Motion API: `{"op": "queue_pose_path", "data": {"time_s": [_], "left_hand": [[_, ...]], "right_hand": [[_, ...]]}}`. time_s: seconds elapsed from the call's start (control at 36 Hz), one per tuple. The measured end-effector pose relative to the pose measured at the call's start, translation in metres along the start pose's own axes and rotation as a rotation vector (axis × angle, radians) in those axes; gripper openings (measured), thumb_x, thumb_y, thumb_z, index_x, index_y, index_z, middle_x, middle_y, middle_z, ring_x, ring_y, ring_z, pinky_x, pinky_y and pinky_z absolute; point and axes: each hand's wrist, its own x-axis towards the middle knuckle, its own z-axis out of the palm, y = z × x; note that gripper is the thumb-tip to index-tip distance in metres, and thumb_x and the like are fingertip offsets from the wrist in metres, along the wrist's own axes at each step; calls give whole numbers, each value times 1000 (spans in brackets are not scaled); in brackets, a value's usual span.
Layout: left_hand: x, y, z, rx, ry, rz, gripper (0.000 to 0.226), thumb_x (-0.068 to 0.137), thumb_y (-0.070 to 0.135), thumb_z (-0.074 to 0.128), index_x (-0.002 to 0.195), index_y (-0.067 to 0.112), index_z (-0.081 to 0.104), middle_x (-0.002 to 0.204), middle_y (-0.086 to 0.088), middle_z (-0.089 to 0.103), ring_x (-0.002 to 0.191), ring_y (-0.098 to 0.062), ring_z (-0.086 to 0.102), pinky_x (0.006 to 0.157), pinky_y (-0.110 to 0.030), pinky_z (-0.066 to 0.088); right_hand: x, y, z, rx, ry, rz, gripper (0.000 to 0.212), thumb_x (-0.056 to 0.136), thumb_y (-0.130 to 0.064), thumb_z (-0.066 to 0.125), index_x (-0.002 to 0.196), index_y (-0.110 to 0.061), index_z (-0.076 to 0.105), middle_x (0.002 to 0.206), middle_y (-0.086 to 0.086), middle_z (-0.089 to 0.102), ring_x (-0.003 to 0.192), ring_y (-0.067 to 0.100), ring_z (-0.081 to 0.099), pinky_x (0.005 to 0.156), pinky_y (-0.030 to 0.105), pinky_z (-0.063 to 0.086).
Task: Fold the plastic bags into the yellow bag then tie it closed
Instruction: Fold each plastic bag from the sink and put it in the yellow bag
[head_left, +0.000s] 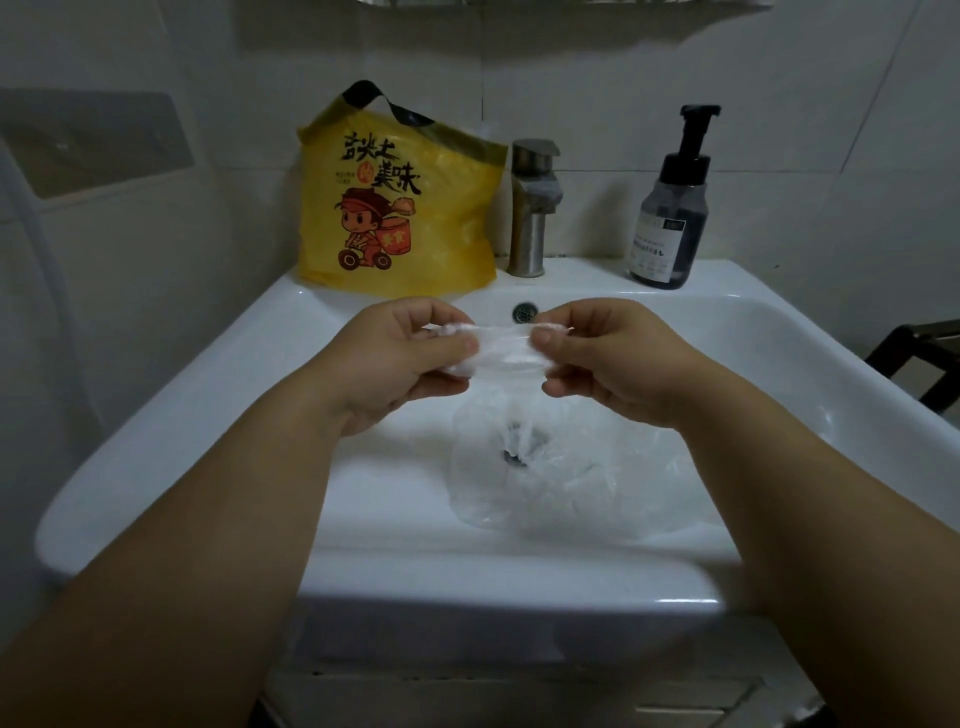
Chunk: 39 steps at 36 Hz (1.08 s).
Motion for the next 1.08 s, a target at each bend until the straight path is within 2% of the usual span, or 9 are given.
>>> {"op": "queue_pose_path", "data": {"time_s": [0.22,0.42,0.56,0.72,0.78,0.81,0.86,0.97,1.08], "left_hand": [[0,2,-1,-131,-46,-48,19,88,-5,60,80,12,64,75,-5,61,67,-10,62,61,-19,56],[-5,4,1,-130,-180,-143,19,91,1,56,82,16,63,73,-4,69,76,-12,70,63,-23,59],[-5,7,1,-198,-158,-114,24,94,-4,48,83,12,62,59,0,63,56,-7,61,60,-22,59],[-5,8,1,-226,-127,-93,46,89,-10,47,58,14,71,60,-5,63,56,-10,60,56,-22,58],[-5,9,0,-244,-141,-98,34,82,-2,55,56,12,72,65,-7,60,56,-10,60,55,-22,57],[-5,10,1,-258,-151,-104,24,77,7,59,57,11,72,67,-6,59,58,-10,59,55,-22,57],[-4,9,1,-237,-134,-104,21,78,17,63,60,11,71,69,-5,59,59,-8,59,54,-21,57],[-2,4,1,-95,-77,-69,13,88,3,62,78,10,65,66,0,62,59,-5,60,58,-17,55],[-1,3,2,-80,-44,-42,16,88,-2,61,88,14,66,77,-5,59,64,-9,58,61,-18,57]], "right_hand": [[1,-3,-1,228,-18,23,17,86,11,55,83,-3,64,68,8,66,55,15,64,53,22,55],[-1,-4,-1,202,-38,34,18,90,7,53,83,-7,63,57,7,61,45,13,57,48,24,54],[-3,-5,-2,193,-76,39,20,91,7,50,83,-7,61,55,11,59,43,14,54,46,24,52],[-3,-6,-1,212,-56,12,26,88,12,43,76,1,63,56,12,56,47,18,55,50,28,56],[-3,-7,0,238,-83,-3,14,80,8,51,74,4,64,53,8,50,47,16,51,51,27,56],[-4,-8,1,249,-106,-7,6,75,4,58,74,5,64,52,6,47,47,15,49,52,27,56],[-4,-7,1,203,-125,-6,9,76,-5,67,77,4,64,52,3,48,47,12,51,54,25,56],[-2,-3,1,58,-56,-14,7,84,4,61,81,-2,65,67,6,60,55,11,58,58,22,56],[1,-1,-1,102,-37,24,22,83,9,61,100,-4,63,79,9,56,57,12,63,60,23,57]]}}
